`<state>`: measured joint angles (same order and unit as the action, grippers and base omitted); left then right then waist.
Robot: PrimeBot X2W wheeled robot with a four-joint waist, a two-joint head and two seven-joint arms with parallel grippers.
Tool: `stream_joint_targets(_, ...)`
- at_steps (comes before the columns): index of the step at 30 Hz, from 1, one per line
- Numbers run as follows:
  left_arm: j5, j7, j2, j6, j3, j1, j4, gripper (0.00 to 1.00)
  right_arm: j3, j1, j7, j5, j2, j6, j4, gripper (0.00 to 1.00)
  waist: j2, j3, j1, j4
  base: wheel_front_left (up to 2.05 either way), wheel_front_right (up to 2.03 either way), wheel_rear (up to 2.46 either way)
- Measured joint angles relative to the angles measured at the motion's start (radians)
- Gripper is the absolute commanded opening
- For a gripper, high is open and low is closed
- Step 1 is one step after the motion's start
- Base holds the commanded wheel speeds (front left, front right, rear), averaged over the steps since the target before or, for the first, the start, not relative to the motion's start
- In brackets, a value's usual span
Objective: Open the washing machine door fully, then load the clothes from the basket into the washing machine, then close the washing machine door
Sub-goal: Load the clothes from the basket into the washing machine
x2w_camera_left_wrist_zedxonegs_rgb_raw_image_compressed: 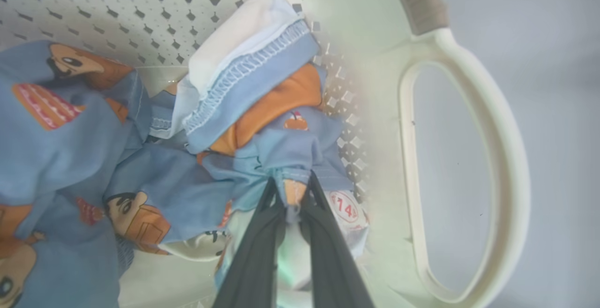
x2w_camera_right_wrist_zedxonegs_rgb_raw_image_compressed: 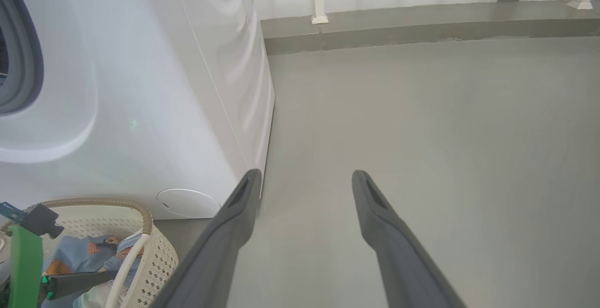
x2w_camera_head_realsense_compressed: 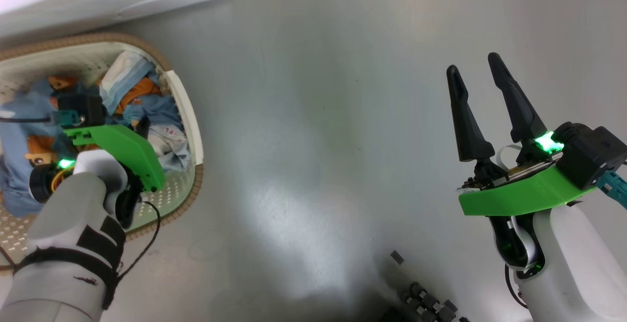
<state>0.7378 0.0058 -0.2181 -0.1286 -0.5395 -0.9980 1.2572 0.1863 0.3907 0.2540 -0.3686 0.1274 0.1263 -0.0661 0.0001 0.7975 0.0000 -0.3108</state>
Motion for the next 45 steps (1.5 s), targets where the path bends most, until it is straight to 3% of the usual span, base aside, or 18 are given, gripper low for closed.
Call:
stream_joint_targets(19, 0.119, -0.217, 0.018, 0.000, -0.062, 0.161, -0.057, 0.00, -0.031, -0.037, 0.000, 0.000, 0.027, 0.000, -0.030, 1.00, 0.0000, -0.209, 0.0000, 0.059, 0.00, 0.00, 0.00)
stream_joint_targets(28, 0.148, -0.254, 0.014, 0.000, -0.076, 0.246, -0.122, 0.00, -0.057, -0.107, 0.000, 0.000, 0.043, 0.000, -0.046, 1.00, 0.0000, -0.338, 0.0000, 0.112, 0.00, 0.00, 0.00)
stream_joint_targets(35, 0.085, -0.254, -0.019, 0.000, 0.026, 0.323, -0.256, 0.00, -0.064, -0.162, 0.000, 0.002, 0.052, 0.000, -0.058, 1.00, 0.0000, -0.436, 0.0000, 0.151, 0.00, 0.00, 0.00)
stream_joint_targets(45, -0.116, -0.254, 0.017, 0.015, 0.235, 0.505, -0.472, 0.00, -0.087, -0.238, 0.000, 0.008, 0.062, 0.000, -0.064, 1.00, 0.0000, -0.552, 0.0000, 0.206, 0.00, 0.00, 0.00)
